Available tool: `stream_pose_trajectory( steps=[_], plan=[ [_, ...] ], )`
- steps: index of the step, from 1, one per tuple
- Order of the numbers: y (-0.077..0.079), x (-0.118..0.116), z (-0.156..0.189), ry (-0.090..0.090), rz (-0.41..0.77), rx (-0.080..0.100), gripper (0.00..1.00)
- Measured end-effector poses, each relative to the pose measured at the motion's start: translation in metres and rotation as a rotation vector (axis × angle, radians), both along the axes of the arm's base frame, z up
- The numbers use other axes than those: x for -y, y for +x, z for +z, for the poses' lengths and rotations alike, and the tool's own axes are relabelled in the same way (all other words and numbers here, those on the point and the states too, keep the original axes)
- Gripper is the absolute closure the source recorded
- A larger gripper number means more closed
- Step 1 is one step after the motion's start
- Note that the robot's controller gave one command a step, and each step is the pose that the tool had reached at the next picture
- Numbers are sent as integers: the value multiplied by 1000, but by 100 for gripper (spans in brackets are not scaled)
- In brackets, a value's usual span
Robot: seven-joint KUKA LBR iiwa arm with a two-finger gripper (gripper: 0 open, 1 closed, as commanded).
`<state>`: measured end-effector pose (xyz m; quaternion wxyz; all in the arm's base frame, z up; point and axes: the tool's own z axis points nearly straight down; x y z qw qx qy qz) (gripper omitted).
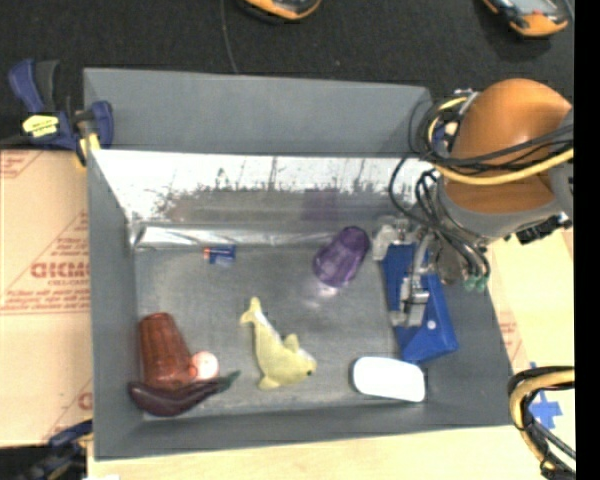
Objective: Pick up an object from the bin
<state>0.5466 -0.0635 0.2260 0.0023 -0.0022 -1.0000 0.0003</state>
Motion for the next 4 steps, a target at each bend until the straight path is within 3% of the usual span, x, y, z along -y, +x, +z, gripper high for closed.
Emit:
stream_pose_trajectory(
  steps=[1,2,3,4],
  plan=[
    [1,0,4,-1,2,6,0],
    [6,-39,-70,-1,7,13,0],
    [-13,-87,-77,-2,-154,18,0],
    [-26,-131,-89,-1,93,13,0]
  ],
)
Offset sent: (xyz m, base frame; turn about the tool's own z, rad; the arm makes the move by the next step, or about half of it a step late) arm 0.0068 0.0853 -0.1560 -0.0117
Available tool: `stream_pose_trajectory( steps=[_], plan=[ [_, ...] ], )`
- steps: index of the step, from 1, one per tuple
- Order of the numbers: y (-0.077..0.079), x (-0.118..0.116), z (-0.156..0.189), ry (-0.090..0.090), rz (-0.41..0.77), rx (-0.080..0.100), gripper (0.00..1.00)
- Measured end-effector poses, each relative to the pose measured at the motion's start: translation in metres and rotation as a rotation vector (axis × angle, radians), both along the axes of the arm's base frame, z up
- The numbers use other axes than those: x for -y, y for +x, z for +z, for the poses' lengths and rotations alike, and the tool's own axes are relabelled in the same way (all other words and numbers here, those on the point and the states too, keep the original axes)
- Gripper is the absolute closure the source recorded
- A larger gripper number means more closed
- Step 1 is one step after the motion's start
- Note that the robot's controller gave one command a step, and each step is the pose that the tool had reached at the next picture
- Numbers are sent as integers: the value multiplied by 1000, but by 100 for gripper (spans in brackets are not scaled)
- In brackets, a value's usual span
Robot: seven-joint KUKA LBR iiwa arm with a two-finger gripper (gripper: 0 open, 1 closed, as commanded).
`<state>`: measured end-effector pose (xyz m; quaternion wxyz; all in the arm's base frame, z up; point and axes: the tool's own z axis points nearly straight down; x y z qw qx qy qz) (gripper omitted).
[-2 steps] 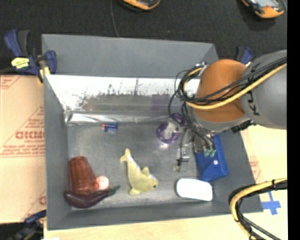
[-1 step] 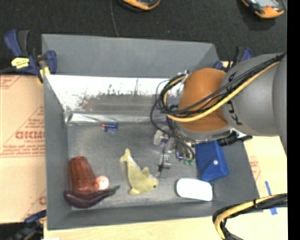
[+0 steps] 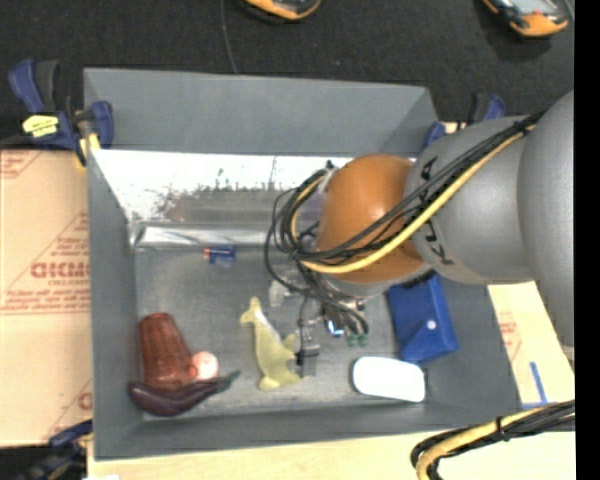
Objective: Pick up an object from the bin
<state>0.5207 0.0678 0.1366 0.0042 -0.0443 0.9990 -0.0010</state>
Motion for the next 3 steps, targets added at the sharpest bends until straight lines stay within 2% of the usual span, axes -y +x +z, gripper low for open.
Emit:
stream_pose_trajectory(
  steps=[1,2,3],
  plan=[
    [-11,8,-53,5,-368,9,0],
    [-7,-17,-65,6,-148,12,100],
    [-7,-17,-65,6,-148,12,100]
  ],
)
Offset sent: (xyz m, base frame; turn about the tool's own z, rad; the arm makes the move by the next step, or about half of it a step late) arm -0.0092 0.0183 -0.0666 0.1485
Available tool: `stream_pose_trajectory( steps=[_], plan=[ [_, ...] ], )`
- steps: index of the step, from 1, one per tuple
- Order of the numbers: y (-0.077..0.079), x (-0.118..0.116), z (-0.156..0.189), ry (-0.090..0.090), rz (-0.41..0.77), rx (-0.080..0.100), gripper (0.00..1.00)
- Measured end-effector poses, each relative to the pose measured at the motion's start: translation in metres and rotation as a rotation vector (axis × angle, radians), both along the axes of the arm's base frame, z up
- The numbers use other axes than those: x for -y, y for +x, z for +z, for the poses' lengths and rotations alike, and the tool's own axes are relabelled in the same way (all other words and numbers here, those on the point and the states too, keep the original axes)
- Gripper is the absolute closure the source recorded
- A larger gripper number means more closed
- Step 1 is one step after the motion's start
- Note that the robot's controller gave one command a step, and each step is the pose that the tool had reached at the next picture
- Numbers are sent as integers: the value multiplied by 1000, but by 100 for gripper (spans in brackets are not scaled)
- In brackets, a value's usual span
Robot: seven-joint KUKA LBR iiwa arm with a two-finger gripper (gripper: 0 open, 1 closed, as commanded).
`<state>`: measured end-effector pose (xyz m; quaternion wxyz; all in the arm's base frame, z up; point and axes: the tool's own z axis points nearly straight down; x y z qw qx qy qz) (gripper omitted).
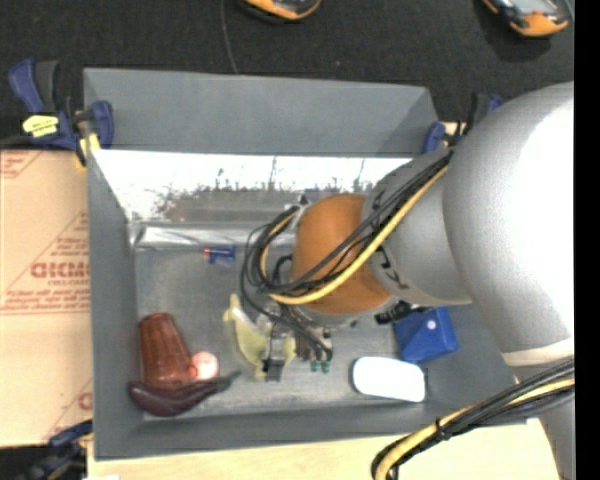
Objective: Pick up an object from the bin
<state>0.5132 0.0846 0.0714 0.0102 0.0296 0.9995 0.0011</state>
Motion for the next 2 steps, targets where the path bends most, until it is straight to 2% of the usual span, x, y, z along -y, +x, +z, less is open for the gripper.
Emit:
stream_pose_trajectory(
  steps=[1,2],
  plan=[
    [-3,0,36,-1,1,-10,100],
    [0,0,67,1,2,0,100]
  ],
)
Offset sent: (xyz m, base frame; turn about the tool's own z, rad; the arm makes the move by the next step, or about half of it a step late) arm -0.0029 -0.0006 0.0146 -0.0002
